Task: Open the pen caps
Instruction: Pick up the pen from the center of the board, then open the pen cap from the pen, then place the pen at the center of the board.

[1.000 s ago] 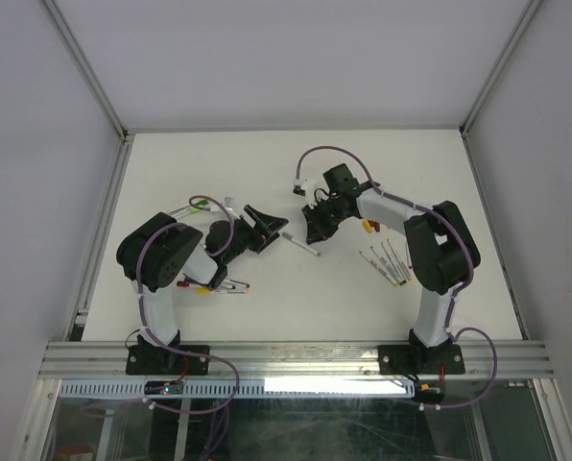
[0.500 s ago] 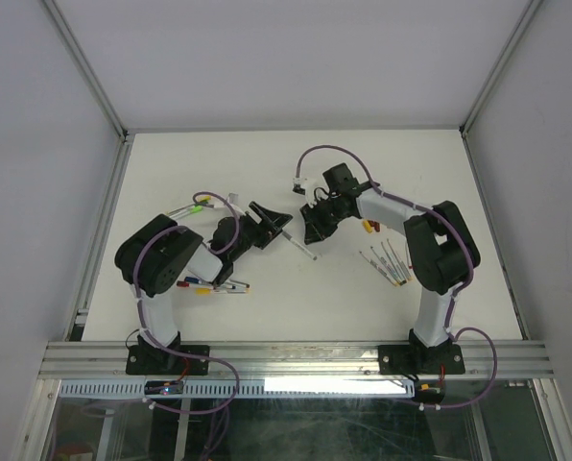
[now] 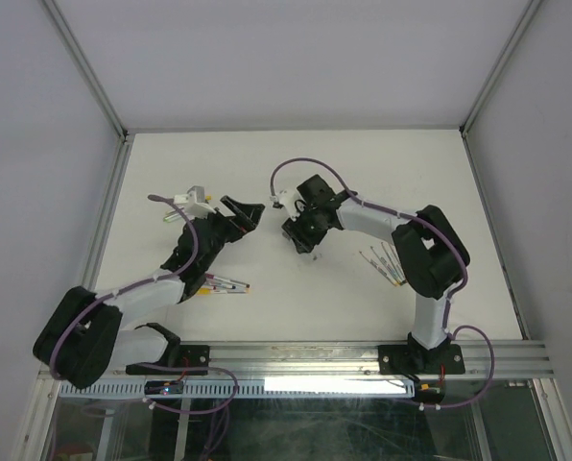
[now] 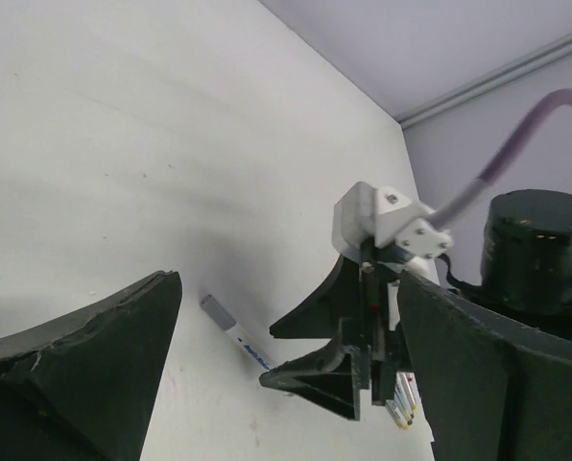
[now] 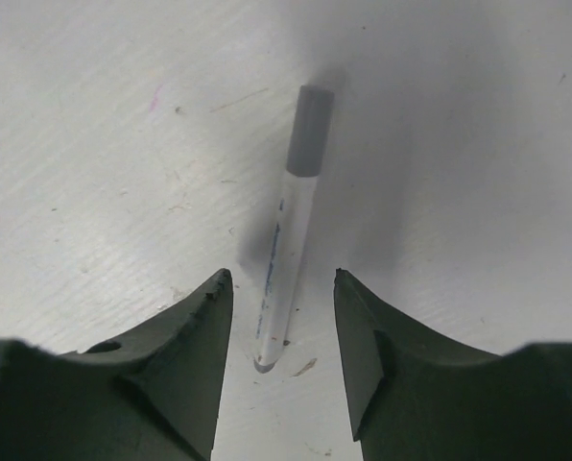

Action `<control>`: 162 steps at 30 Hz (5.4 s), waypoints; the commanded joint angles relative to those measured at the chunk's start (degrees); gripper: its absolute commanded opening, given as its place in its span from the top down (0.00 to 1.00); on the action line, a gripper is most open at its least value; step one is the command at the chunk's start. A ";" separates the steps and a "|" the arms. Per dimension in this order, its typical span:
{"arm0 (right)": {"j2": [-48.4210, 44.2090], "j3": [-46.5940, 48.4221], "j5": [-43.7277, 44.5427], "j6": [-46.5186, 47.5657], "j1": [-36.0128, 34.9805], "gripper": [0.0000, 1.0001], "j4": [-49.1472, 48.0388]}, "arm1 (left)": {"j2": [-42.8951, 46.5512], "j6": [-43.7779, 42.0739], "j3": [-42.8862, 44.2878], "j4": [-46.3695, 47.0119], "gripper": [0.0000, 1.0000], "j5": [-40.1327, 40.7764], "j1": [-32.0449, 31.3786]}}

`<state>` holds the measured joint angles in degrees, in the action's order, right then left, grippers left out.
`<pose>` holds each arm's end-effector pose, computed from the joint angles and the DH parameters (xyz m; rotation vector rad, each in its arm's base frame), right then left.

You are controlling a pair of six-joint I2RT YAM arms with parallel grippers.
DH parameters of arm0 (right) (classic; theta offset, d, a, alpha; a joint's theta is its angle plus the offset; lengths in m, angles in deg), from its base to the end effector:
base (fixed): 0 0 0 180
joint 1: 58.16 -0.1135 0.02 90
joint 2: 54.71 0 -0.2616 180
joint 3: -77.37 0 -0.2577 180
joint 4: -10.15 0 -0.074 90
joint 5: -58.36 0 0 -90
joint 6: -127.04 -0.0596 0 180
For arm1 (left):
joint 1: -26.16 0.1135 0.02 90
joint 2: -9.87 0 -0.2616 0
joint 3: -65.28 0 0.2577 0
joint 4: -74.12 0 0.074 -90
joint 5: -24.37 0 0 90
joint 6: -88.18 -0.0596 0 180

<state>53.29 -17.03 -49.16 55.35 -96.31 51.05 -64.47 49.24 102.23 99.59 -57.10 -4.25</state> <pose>0.3018 0.2599 0.1472 -1.3586 2.3228 0.5181 0.2496 -0.1362 0.1814 -0.4445 1.8118 -0.8802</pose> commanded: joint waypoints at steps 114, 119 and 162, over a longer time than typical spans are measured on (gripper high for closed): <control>-17.47 -4.00 -32.43 9.57 8.88 1.00 12.23 | 5.87 0.05 7.86 12.06 1.00 -8.28 14.53; -23.41 -9.28 -21.96 13.58 8.97 1.00 16.31 | 14.11 -1.11 0.76 7.60 1.00 -13.33 14.50; -21.05 -23.26 7.81 9.12 15.67 0.83 12.27 | 20.36 7.32 -12.76 12.42 1.00 -26.49 14.49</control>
<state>31.98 -40.35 -42.97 65.60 -80.83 64.95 -43.62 55.85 89.71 107.74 -81.51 10.11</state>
